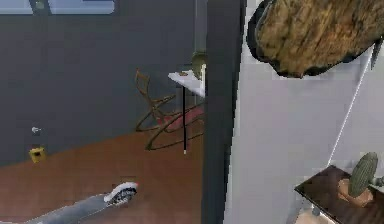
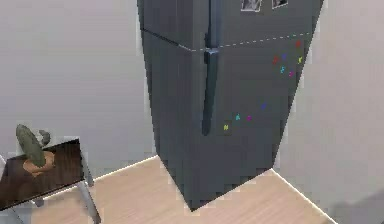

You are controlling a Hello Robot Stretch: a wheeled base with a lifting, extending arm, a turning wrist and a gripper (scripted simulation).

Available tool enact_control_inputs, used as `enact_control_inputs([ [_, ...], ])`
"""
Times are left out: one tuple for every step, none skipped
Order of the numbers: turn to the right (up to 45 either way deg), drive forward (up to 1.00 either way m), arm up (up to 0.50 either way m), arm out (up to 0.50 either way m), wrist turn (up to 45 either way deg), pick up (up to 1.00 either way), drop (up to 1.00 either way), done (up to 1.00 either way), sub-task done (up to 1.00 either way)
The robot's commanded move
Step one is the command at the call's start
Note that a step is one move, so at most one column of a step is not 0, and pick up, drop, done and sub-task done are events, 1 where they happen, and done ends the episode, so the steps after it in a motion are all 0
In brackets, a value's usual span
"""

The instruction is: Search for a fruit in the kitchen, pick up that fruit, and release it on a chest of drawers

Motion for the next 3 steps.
enact_control_inputs([
  [-45.0,0.0,0.0,0.0,0.0,0.0,0.0,0.0,0.0],
  [-45.0,0.0,0.0,0.0,0.0,0.0,0.0,0.0,0.0],
  [-27.0,0.0,0.0,0.0,0.0,0.0,0.0,0.0,0.0],
])
